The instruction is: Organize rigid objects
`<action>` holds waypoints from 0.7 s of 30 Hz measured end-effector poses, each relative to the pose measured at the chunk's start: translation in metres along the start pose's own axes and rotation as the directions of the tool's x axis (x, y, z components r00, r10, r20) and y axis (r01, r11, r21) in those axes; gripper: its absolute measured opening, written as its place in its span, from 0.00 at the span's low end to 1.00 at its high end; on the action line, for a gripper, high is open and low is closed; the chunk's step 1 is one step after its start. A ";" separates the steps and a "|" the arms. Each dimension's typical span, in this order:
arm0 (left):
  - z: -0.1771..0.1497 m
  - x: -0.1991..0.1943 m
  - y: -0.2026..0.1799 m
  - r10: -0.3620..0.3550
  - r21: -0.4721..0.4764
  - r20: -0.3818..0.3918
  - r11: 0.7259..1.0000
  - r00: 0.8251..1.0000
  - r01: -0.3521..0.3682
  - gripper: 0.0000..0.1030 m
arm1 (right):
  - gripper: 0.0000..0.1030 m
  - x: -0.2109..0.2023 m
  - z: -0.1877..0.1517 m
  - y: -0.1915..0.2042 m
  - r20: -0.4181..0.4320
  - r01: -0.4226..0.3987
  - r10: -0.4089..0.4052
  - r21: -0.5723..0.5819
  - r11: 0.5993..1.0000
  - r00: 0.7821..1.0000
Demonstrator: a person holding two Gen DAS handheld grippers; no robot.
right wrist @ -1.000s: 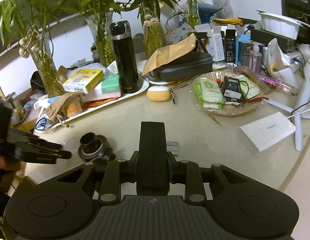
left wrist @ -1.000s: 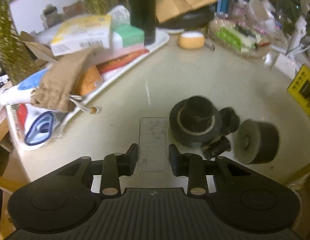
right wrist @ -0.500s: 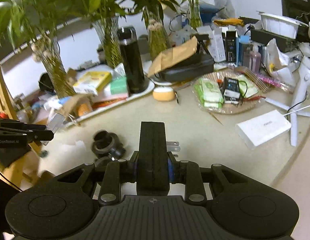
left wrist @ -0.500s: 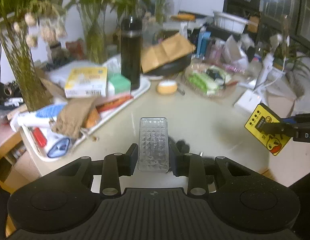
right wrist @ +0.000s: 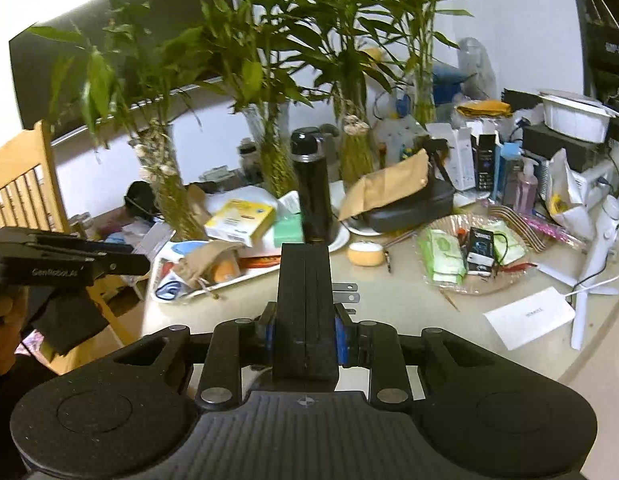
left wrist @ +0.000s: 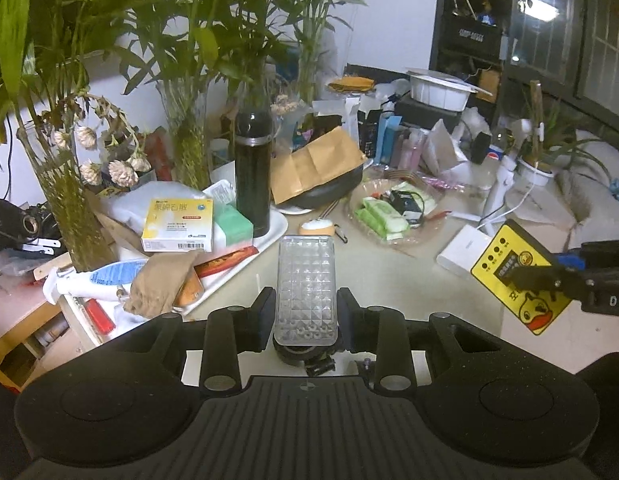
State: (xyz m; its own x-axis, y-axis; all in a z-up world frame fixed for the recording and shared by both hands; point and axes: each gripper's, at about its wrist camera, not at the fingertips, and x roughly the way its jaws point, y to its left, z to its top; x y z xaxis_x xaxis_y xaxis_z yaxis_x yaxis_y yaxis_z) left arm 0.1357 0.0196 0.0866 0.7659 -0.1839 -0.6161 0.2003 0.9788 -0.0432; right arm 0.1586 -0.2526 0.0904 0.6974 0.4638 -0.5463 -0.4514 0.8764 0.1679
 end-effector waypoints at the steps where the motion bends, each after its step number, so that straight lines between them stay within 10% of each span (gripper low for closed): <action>1: -0.001 -0.003 0.000 -0.001 -0.002 0.001 1.000 1.000 0.001 0.32 | 0.29 -0.002 -0.001 0.001 0.001 -0.001 0.001 -0.002 1.000 1.000; 21: -0.054 -0.042 -0.005 -0.045 0.016 0.010 0.999 0.999 0.045 0.32 | 0.29 -0.004 -0.061 0.018 -0.027 -0.022 0.022 0.034 0.999 0.999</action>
State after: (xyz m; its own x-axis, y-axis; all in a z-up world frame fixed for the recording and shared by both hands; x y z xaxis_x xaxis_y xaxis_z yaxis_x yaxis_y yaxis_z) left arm 0.0701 0.0276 0.0701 0.7624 -0.2284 -0.6054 0.2439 0.9681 -0.0580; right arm 0.1142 -0.2465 0.0454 0.6721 0.4798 -0.5640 -0.4473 0.8700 0.2071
